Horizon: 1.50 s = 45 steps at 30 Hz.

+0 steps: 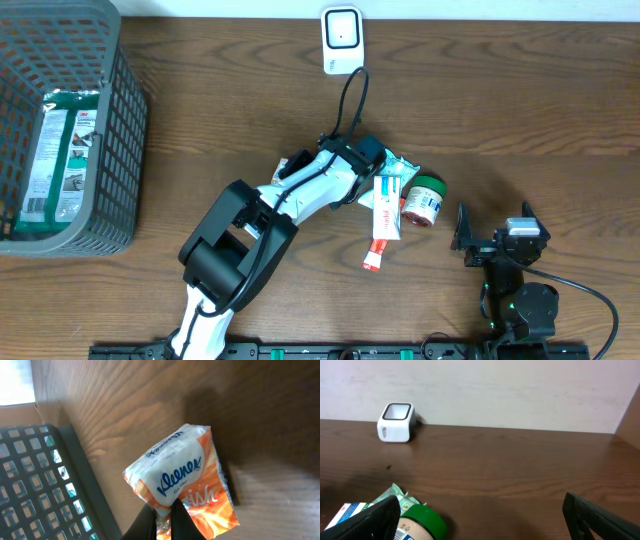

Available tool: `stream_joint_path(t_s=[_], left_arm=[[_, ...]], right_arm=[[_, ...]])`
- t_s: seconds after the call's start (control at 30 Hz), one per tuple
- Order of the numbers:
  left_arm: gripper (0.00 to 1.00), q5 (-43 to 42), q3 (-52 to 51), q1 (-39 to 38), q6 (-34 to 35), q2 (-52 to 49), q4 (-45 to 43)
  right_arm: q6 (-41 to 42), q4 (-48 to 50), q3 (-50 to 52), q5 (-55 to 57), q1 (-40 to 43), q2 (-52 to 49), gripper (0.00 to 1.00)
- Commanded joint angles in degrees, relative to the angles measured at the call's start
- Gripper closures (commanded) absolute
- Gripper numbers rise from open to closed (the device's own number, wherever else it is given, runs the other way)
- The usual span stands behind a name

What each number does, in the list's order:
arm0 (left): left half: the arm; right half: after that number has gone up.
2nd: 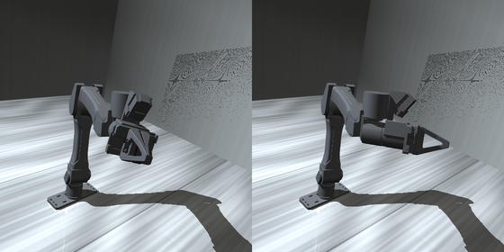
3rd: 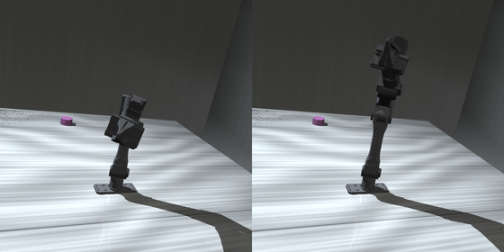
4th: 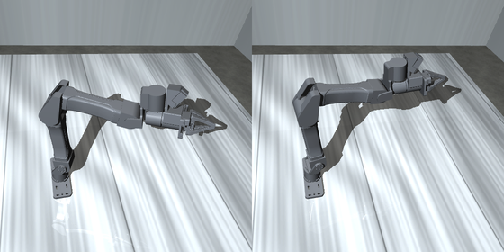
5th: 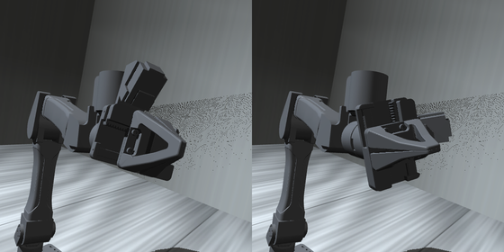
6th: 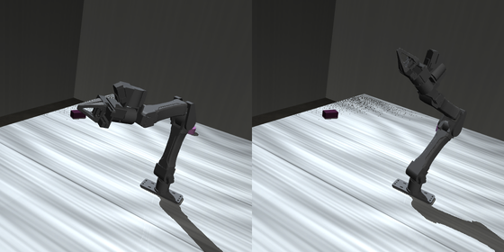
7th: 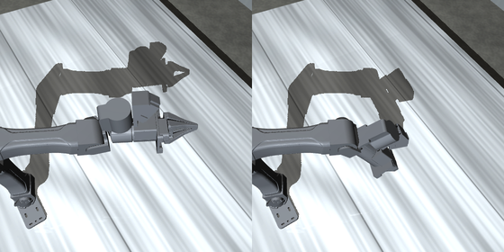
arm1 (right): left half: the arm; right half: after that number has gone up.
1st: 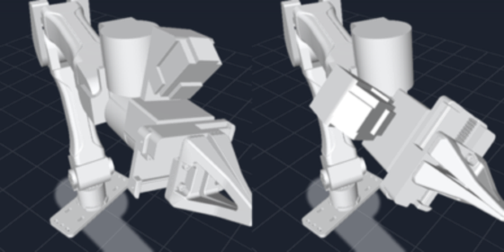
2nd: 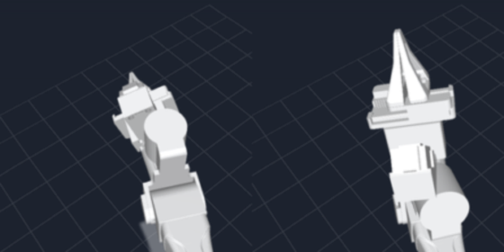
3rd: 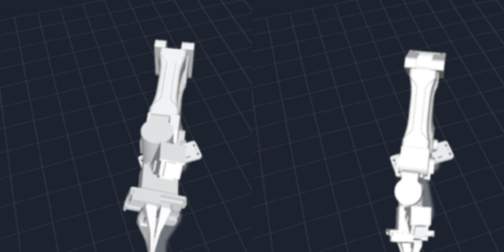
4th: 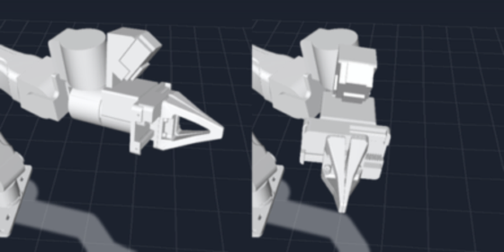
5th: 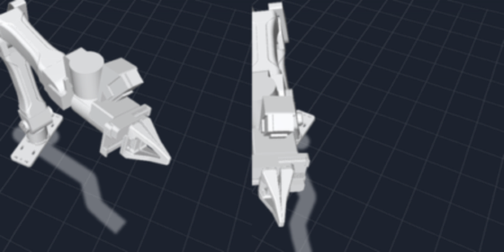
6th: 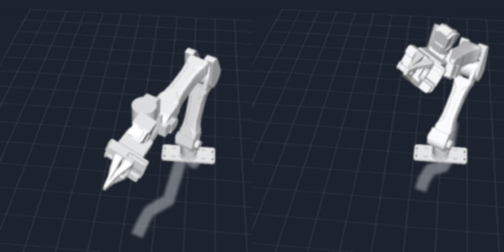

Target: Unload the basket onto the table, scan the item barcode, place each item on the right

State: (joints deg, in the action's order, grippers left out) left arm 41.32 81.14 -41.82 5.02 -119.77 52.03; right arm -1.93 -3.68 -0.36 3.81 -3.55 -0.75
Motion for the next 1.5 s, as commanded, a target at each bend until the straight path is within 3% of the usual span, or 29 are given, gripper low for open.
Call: stream_joint_path(t_s=[0.0,0.2,0.4,0.97,1.13,1.2,1.47], left_arm=[[0.93,0.7,0.8,0.0,-0.3,-0.5,-1.6],[0.92,-5.0,0.8,0.0,-0.3,-0.6,-2.0],[0.83,-6.4,0.9,0.0,-0.3,-0.5,-2.0],[0.83,-6.4,1.1,0.0,1.9,0.7,-2.0],[0.83,-10.6,1.1,0.0,2.6,2.4,-2.5],[0.76,-13.1,1.1,0.0,2.6,2.6,-3.1],[0.71,-15.9,1.1,0.0,2.7,2.6,-4.8]], right_arm=[[-0.3,-0.2,0.1,0.0,-0.1,0.0,0.01],[-0.3,-0.2,0.1,0.0,-0.1,0.0,0.01],[-0.3,-0.2,0.1,0.0,-0.1,0.0,0.01],[-0.3,-0.2,0.1,0.0,-0.1,0.0,0.01],[-0.3,-0.2,0.1,0.0,-0.1,0.0,0.01],[-0.3,-0.2,0.0,0.0,-0.1,0.0,0.01],[-0.3,-0.2,0.1,0.0,-0.1,0.0,0.01]])
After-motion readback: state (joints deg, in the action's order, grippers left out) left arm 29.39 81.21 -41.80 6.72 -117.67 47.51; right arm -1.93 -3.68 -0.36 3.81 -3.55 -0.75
